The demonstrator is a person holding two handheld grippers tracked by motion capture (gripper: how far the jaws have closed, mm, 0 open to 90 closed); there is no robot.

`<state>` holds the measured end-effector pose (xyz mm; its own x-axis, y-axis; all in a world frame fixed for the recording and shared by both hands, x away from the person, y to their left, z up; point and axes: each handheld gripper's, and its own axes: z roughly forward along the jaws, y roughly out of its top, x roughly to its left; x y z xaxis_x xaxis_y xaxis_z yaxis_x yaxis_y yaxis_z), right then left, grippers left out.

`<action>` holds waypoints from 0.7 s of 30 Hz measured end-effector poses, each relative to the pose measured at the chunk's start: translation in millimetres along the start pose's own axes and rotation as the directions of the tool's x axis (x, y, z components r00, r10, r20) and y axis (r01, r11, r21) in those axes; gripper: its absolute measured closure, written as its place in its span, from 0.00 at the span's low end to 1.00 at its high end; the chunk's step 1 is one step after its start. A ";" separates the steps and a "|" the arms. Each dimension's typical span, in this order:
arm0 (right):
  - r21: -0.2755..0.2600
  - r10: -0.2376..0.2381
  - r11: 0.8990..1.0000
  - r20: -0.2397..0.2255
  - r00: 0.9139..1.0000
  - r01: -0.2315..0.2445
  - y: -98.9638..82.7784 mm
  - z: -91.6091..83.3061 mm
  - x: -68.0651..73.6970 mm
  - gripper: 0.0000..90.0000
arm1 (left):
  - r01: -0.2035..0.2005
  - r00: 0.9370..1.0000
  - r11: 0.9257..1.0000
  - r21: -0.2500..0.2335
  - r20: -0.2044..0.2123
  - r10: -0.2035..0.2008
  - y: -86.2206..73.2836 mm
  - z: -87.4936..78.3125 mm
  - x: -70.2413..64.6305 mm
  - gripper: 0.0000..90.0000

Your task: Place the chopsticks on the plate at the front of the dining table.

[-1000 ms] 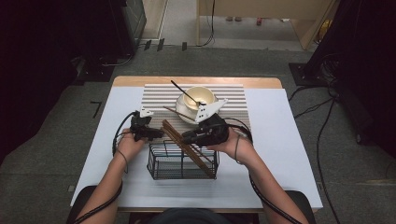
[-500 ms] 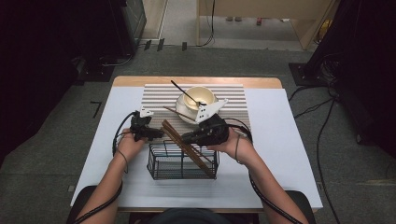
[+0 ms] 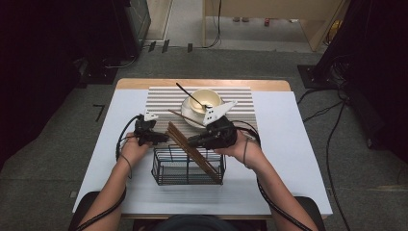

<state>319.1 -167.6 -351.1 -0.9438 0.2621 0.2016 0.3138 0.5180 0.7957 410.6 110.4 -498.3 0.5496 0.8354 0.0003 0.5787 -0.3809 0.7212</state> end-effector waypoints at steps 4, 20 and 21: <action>-0.013 -0.002 1.000 0.004 1.000 0.002 1.0 -2.4 -0.6 0.95 | 0.000 1.000 1.000 0.000 0.000 0.000 0.0 0.0 0.0 0.09; -0.054 0.046 0.997 0.009 0.999 -0.046 2.1 -12.1 -6.2 0.95 | 0.000 1.000 1.000 0.000 0.000 0.000 0.0 0.0 0.0 0.09; -0.056 0.052 0.997 0.009 0.999 -0.051 2.2 -12.6 -6.4 0.95 | 0.000 1.000 1.000 0.000 0.000 0.000 0.0 0.0 0.0 0.09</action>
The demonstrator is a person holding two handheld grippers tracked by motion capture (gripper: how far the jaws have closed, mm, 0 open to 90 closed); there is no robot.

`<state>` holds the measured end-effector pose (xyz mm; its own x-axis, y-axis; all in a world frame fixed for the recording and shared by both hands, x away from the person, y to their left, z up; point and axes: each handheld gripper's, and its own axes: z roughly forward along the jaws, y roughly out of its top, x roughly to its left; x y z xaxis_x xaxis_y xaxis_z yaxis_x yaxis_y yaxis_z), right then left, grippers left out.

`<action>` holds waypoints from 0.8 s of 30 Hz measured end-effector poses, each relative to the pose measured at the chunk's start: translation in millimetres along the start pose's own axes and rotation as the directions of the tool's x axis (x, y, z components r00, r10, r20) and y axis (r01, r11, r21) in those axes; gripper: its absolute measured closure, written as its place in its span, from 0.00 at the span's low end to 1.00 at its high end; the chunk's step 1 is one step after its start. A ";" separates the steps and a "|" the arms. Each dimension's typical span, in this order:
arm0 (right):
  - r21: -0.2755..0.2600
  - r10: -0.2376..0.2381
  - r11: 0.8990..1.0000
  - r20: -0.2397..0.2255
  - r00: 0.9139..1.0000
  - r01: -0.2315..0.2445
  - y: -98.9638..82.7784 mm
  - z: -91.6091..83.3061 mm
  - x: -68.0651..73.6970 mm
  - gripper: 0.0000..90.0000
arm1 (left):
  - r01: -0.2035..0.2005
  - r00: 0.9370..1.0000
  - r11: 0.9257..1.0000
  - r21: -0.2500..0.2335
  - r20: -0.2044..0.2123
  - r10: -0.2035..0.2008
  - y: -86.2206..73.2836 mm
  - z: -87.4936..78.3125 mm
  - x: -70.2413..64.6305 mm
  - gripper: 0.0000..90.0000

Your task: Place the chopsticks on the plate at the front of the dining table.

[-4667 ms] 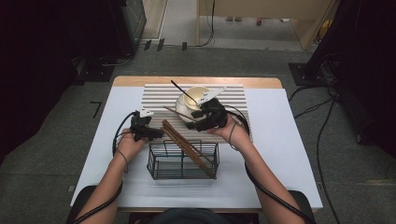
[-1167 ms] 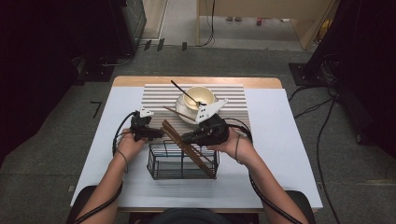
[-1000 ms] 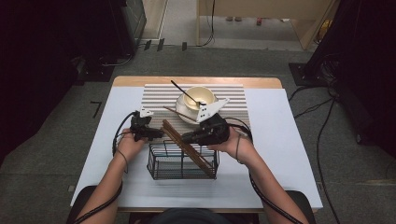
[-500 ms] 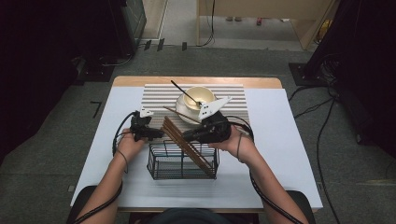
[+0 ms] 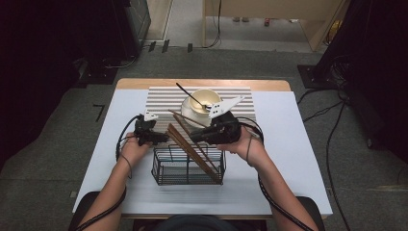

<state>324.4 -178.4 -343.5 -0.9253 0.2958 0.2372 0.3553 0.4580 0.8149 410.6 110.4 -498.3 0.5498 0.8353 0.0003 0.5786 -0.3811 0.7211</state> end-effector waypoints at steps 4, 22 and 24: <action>-0.018 0.016 1.000 -0.004 1.000 -0.016 0.3 -3.3 -2.2 0.95 | 0.001 1.000 1.000 0.000 0.000 -0.001 0.0 0.0 0.0 0.09; -0.061 0.003 0.998 0.030 1.000 -0.001 9.7 -19.1 0.2 0.95 | 0.001 1.000 1.000 0.000 0.000 -0.001 0.0 0.0 0.0 0.09; -0.058 0.001 0.998 0.033 0.999 0.001 10.6 -20.9 -0.1 0.95 | 0.000 1.000 1.000 0.000 0.000 0.000 0.0 0.0 0.0 0.09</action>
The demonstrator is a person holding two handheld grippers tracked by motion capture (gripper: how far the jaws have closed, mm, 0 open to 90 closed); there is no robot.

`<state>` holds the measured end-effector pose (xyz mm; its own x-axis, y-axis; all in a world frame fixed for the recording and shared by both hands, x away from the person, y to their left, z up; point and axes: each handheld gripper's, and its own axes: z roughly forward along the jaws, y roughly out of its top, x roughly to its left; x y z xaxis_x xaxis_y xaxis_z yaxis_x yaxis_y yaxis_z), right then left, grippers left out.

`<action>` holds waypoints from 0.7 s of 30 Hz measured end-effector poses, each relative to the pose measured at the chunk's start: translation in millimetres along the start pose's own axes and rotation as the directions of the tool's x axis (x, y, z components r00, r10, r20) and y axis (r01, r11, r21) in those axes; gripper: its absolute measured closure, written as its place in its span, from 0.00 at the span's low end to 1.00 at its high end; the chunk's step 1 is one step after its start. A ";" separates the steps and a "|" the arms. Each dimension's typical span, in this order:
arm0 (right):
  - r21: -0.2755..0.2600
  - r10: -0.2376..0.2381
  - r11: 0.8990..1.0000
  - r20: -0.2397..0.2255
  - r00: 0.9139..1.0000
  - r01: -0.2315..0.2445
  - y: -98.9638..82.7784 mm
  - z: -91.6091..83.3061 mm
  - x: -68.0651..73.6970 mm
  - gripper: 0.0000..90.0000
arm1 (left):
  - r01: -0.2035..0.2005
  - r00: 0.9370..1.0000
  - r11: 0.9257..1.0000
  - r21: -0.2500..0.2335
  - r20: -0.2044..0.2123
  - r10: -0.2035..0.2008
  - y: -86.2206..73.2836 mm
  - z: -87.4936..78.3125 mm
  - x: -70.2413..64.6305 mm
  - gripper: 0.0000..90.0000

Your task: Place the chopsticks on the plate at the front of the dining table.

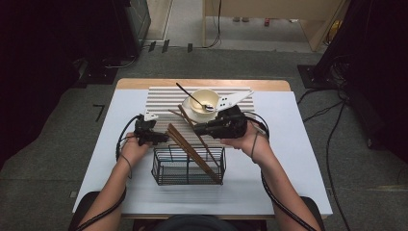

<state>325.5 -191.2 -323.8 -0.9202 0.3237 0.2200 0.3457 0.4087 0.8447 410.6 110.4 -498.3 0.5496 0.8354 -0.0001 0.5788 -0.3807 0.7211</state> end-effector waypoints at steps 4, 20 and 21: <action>-0.008 0.009 1.000 0.011 1.000 -0.009 2.9 -4.0 -0.1 0.95 | -0.002 1.000 1.000 0.001 0.000 0.002 0.0 -0.1 0.1 0.09; 0.027 0.025 0.999 0.060 0.998 -0.027 22.0 -9.1 -2.2 0.95 | 0.001 1.000 1.000 0.000 0.000 -0.001 0.0 0.0 0.0 0.09; 0.026 0.027 0.999 0.062 0.998 -0.029 23.3 -9.8 -1.9 0.95 | 0.001 1.000 1.000 0.000 0.000 -0.001 0.0 0.0 0.0 0.09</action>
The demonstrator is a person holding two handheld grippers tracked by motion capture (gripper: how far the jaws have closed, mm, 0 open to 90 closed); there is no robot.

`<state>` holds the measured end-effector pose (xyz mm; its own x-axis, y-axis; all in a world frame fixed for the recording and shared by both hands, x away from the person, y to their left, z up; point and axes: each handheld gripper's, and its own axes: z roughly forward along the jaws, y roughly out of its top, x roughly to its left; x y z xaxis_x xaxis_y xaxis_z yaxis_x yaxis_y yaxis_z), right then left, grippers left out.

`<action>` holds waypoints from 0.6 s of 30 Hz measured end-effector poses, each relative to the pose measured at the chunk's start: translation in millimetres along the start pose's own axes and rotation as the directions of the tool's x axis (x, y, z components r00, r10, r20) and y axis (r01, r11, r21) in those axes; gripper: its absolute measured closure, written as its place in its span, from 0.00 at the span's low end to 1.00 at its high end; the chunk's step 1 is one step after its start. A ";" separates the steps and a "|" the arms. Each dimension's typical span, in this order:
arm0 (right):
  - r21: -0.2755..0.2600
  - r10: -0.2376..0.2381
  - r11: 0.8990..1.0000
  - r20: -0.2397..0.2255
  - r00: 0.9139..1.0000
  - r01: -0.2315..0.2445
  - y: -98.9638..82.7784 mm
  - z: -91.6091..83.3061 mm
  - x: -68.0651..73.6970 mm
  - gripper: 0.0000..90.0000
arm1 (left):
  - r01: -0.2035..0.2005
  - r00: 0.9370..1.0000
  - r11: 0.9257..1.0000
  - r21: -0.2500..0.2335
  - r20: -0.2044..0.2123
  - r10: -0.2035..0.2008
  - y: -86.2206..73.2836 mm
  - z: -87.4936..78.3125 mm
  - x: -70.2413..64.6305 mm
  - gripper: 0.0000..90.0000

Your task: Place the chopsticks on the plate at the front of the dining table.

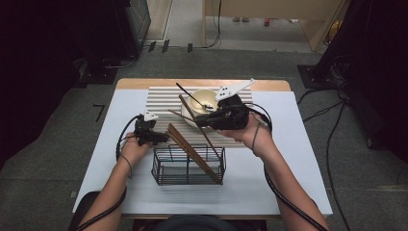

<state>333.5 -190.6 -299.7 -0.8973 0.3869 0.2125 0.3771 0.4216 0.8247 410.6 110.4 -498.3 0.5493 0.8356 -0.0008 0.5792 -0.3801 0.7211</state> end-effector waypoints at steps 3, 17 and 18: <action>0.002 0.004 1.000 0.004 1.000 -0.004 3.0 -0.7 0.1 0.95 | 0.000 1.000 1.000 0.000 0.000 0.000 0.0 0.0 0.0 0.09; 0.034 0.000 0.999 0.033 0.999 -0.001 21.2 -3.9 -0.1 0.95 | 0.000 1.000 1.000 0.000 0.000 0.000 0.1 0.0 0.1 0.09; 0.036 0.004 0.999 0.033 0.999 -0.005 22.2 -4.0 0.1 0.95 | 0.000 1.000 1.000 0.001 0.000 0.000 0.1 0.0 0.1 0.09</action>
<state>340.9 -184.4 -279.3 -0.8878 0.4154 0.1979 0.3895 0.4493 0.8040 410.7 110.4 -498.3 0.5495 0.8355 -0.0010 0.5796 -0.3803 0.7207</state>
